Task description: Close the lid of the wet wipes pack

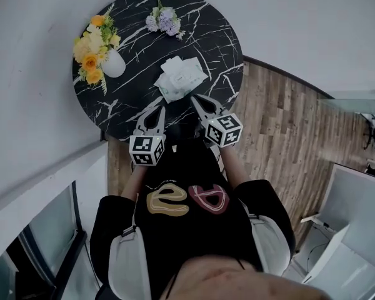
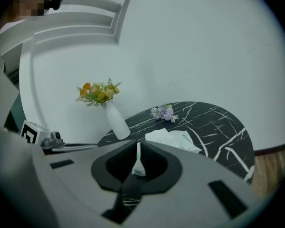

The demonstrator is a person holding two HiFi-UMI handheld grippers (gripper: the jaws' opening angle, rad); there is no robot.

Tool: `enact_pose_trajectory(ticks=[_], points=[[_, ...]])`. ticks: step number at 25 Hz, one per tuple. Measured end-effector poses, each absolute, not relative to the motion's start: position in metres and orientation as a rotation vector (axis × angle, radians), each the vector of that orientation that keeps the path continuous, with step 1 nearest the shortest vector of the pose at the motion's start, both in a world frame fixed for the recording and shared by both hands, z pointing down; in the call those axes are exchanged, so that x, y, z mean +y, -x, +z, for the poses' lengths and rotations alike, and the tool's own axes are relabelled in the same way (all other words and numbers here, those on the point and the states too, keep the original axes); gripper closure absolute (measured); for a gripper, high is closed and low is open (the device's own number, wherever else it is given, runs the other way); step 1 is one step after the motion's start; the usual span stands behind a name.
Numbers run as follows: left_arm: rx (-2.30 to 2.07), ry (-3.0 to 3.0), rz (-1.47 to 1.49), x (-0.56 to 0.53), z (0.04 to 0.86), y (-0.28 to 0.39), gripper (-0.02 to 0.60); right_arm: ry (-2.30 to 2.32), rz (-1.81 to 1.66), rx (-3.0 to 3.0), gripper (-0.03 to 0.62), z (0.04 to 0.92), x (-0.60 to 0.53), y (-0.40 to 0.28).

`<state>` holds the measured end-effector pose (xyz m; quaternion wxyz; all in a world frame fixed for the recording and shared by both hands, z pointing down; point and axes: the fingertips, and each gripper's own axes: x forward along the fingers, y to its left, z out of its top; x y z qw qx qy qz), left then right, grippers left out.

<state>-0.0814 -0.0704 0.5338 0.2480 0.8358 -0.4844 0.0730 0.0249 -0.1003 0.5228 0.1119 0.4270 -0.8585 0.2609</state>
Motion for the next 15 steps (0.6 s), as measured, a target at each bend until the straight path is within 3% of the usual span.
enact_pose_trajectory(ticks=[15], points=[[-1.498, -2.092, 0.192, -0.116, 0.539, 0.079, 0.563, -0.959, 0.771, -2.549, 0.568, 0.520, -0.190, -0.031]])
